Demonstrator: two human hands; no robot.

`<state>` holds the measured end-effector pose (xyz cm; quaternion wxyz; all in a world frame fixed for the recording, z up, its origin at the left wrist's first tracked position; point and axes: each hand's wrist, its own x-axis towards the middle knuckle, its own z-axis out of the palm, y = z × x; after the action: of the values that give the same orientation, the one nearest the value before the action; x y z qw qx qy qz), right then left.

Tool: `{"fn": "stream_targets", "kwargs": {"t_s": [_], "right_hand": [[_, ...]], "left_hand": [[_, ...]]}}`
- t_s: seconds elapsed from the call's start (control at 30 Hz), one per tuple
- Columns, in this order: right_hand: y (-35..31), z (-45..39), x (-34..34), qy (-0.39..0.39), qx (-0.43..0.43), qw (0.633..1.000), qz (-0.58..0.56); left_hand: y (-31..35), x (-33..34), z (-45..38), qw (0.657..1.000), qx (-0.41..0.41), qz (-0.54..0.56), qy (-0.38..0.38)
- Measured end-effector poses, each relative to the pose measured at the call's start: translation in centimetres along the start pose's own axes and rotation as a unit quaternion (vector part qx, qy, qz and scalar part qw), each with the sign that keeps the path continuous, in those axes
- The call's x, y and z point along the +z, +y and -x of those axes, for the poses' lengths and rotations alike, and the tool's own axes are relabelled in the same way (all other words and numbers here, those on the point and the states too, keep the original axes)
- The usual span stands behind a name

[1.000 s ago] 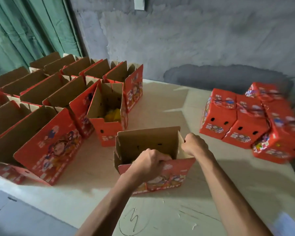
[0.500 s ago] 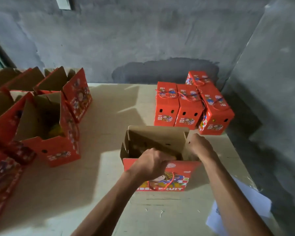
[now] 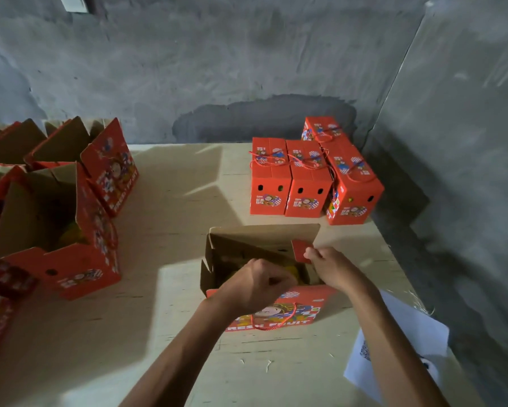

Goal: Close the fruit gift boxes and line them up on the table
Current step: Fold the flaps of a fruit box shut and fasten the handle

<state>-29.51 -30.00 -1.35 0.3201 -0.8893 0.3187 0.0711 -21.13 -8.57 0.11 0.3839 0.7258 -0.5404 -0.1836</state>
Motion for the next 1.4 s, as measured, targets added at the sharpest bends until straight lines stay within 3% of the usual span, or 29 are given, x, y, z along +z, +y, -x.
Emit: {"fn": "stream_targets", "kwargs": {"t_s": [0.1, 0.23, 0.33, 0.43, 0.6, 0.73, 0.83, 0.93, 1.07, 1.13, 1.17, 1.23, 1.33, 1.4], "right_hand": [[1.0, -0.3, -0.5, -0.053, -0.001, 0.991, -0.126], [2.9, -0.6, -0.8, -0.099, -0.044, 0.964, -0.245], [4.2, -1.1, 0.3, -0.073, -0.098, 0.941, -0.315], [5.2, -1.9, 1.6, -0.032, -0.134, 0.937, -0.32], [6.3, -2.7, 2.5, 0.01, -0.185, 0.951, -0.247], [6.5, -3.1, 2.4, 0.018, -0.22, 0.96, -0.173], [6.3, -3.6, 2.0, 0.028, -0.25, 0.964, -0.091], [6.0, -4.0, 1.8, 0.033, -0.272, 0.961, -0.032], [5.1, -4.7, 1.4, 0.016, -0.271, 0.962, 0.024], [4.8, -4.8, 1.1, -0.005, -0.24, 0.971, 0.02], [4.7, -4.7, 1.0, -0.006, -0.209, 0.978, -0.002], [4.5, -4.2, 0.7, -0.004, -0.126, 0.986, -0.11], [3.3, -4.0, -0.4, -0.028, 0.005, 0.946, -0.322], [2.2, -4.1, -1.3, -0.042, 0.052, 0.933, -0.353]], "left_hand": [[-1.0, -1.6, 1.7, 0.989, -0.037, 0.083, 0.115], [-3.7, -4.8, 4.7, 0.926, -0.1, 0.115, 0.346], [-6.5, -5.7, 5.6, 0.878, -0.178, 0.133, 0.424], [-8.3, -4.3, 5.9, 0.866, -0.242, 0.219, 0.379], [-9.3, -1.7, 5.7, 0.909, -0.241, 0.203, 0.273], [-10.0, -2.8, 5.1, 0.935, -0.27, 0.065, 0.223], [-10.1, -3.3, 3.6, 0.93, -0.325, -0.047, 0.165], [-10.5, -3.5, 2.4, 0.909, -0.387, -0.073, 0.136], [-11.0, -4.6, 1.5, 0.896, -0.43, 0.044, 0.1], [-10.3, -5.1, 0.5, 0.854, -0.475, 0.178, 0.111], [-9.7, -5.2, 0.2, 0.825, -0.496, 0.244, 0.118], [-9.1, -5.7, 0.4, 0.797, -0.5, 0.313, 0.128], [-9.1, -6.0, 1.1, 0.754, -0.495, 0.412, 0.134], [-9.2, -6.3, 0.9, 0.736, -0.499, 0.438, 0.131]]}}
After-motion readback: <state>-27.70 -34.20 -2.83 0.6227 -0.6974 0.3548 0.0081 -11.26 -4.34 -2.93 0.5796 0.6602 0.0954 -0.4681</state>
